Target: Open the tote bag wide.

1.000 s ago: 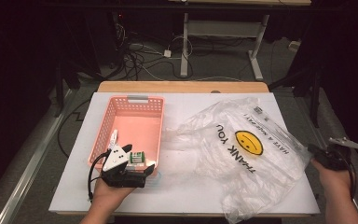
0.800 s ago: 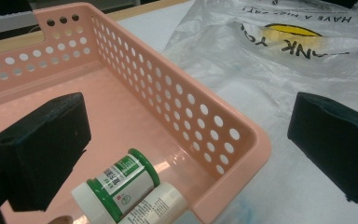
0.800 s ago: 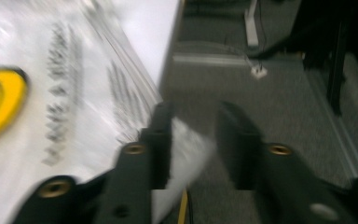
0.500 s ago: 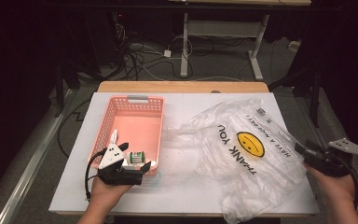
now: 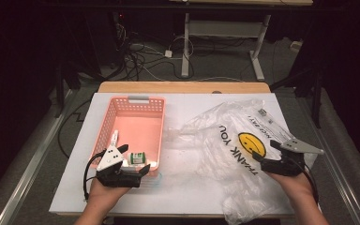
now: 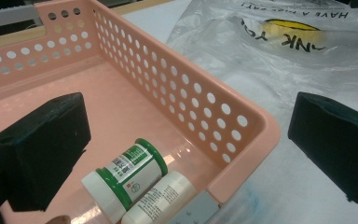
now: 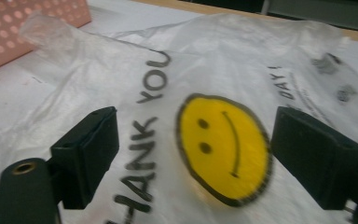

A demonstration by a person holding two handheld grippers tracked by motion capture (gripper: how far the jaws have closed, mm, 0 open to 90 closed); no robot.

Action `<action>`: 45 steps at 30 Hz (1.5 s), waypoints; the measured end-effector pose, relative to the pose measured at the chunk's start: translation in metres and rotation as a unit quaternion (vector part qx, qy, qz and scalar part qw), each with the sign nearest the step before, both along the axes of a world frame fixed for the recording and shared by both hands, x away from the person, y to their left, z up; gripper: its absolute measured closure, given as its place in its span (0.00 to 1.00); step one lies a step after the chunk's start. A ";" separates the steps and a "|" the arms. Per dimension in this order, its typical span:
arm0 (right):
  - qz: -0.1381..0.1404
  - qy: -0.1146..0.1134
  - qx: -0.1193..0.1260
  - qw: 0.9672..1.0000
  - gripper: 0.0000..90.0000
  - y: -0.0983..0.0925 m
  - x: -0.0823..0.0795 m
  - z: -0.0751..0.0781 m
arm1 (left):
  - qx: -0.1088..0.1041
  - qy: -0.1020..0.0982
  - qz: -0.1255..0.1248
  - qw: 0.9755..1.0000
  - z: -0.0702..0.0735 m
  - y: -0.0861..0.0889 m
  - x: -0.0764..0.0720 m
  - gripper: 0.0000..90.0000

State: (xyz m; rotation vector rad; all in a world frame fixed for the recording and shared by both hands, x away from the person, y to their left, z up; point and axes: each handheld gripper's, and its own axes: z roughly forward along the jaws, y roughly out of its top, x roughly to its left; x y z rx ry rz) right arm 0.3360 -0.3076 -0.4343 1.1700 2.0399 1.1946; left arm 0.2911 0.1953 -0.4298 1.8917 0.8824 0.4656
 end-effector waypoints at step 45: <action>0.148 0.064 -0.066 0.985 0.40 0.081 0.000 -0.023 | -0.006 -0.001 0.032 0.999 0.005 0.013 -0.018 0.00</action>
